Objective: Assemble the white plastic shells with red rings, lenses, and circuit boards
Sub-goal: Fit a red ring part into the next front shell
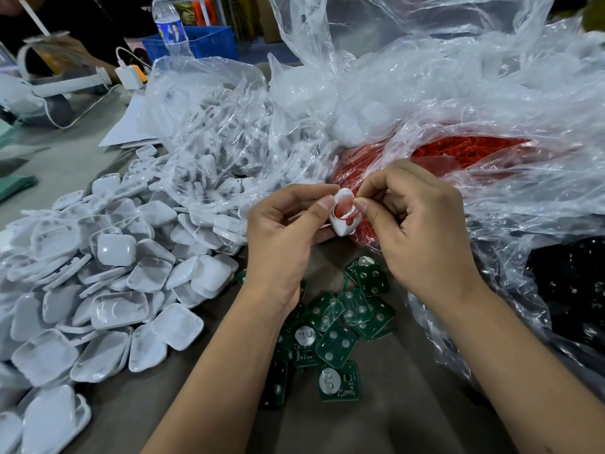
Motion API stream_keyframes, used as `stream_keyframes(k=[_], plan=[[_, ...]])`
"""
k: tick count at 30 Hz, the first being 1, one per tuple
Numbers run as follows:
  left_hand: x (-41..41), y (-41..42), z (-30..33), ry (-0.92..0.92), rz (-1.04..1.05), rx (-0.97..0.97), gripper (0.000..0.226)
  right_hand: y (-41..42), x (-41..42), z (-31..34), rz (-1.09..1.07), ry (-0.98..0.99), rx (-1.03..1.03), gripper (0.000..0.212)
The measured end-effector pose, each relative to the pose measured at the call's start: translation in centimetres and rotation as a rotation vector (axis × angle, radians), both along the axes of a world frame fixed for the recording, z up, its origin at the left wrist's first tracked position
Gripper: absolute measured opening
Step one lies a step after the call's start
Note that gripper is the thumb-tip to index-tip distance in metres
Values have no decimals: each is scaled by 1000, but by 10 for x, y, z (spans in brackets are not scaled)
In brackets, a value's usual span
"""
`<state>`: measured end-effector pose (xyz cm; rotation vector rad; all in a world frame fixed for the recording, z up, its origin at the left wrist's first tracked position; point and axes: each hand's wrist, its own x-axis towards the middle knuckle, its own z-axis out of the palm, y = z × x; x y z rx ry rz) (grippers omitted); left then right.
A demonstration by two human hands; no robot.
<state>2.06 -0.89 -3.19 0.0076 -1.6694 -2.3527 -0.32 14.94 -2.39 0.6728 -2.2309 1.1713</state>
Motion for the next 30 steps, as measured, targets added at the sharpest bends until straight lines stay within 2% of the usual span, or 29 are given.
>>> stream_keyframes(k=[20, 26, 30], plan=[[0, -1, -1, 36, -73, -34, 18, 1, -1, 0, -40, -10, 14, 7], [2, 3, 0, 61, -92, -193, 41, 0, 1, 2, -73, -24, 10, 7], [1, 7, -2, 87, -7, -305, 35, -2, 3, 2, -83, -46, -5, 9]])
